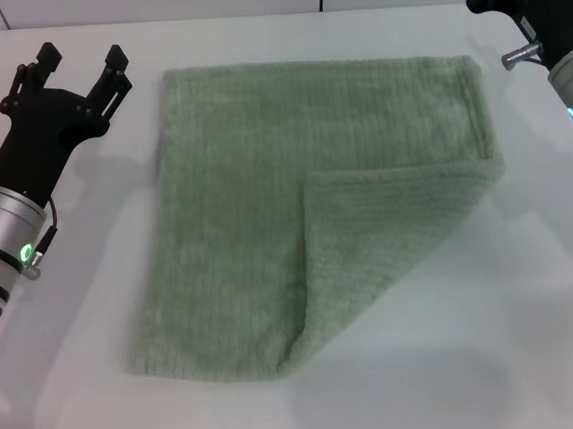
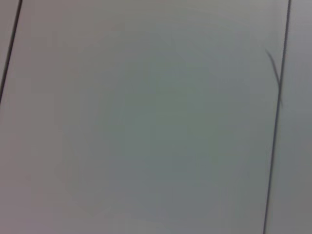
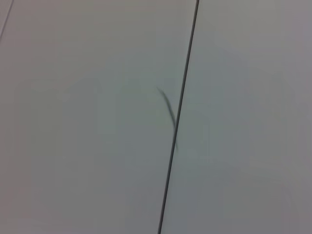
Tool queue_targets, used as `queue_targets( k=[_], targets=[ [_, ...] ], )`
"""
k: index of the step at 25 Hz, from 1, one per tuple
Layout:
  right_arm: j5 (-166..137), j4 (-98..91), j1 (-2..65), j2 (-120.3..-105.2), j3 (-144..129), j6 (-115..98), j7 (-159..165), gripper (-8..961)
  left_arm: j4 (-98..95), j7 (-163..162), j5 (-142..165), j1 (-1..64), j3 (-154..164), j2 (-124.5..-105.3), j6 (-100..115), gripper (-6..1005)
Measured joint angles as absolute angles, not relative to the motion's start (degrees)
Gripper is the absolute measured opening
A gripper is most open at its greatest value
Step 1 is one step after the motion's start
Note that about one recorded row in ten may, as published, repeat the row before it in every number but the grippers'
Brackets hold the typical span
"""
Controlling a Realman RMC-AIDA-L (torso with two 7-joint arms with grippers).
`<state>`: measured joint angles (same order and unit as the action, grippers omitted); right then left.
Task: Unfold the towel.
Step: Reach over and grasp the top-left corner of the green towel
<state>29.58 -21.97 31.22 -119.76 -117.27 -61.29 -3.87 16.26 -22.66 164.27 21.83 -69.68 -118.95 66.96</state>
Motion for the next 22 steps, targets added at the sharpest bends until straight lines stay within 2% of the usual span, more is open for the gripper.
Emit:
queue_targets(
  k=[22],
  targets=[
    [29.7,-21.6,32.2,-119.79,-115.7,-62.3,-2.5,784,16.3,-22.7,164.3,22.5,-69.4,-118.99,65.7,845]
  ],
)
